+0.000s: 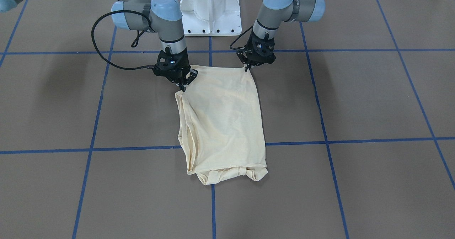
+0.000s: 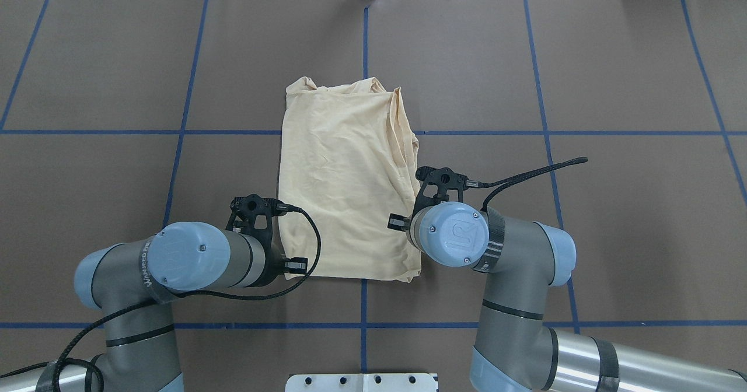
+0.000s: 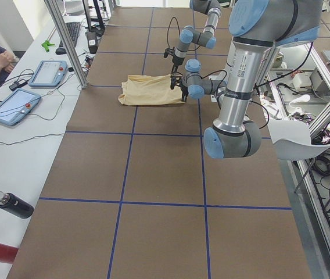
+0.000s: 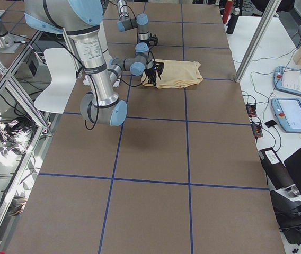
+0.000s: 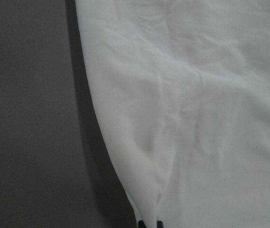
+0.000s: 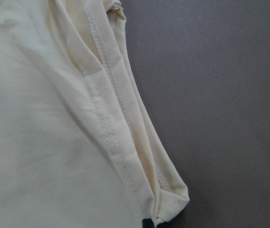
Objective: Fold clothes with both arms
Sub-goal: 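Grasp the shirt's near corners with both grippers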
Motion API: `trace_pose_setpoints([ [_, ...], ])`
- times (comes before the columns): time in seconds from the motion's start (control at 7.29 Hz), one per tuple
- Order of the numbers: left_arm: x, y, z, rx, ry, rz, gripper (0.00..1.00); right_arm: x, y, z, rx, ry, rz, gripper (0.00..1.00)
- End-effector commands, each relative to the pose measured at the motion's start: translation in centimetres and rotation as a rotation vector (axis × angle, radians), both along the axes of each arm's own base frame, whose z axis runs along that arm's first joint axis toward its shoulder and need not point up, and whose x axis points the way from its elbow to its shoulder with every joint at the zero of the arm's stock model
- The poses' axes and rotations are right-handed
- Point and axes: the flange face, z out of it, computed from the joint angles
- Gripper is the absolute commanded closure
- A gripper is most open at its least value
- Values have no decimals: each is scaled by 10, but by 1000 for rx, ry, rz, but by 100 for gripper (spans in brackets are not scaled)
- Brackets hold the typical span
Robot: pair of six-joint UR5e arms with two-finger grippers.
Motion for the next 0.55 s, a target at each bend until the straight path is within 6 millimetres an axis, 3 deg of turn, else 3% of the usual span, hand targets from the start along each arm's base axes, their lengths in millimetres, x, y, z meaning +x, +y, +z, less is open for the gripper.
trace_pose_setpoints([
  [0.0, -22, 9, -28, 5, 20, 9, 100, 16, 3, -12, 5, -33, -3, 100],
  [0.14, -46, 24, -57, -2, 9, 21, 100, 34, 19, -20, 13, -65, -20, 100],
  [0.41, -69, 83, -97, -61, 40, 80, 100, 79, 86, -54, -7, -63, -97, 100],
])
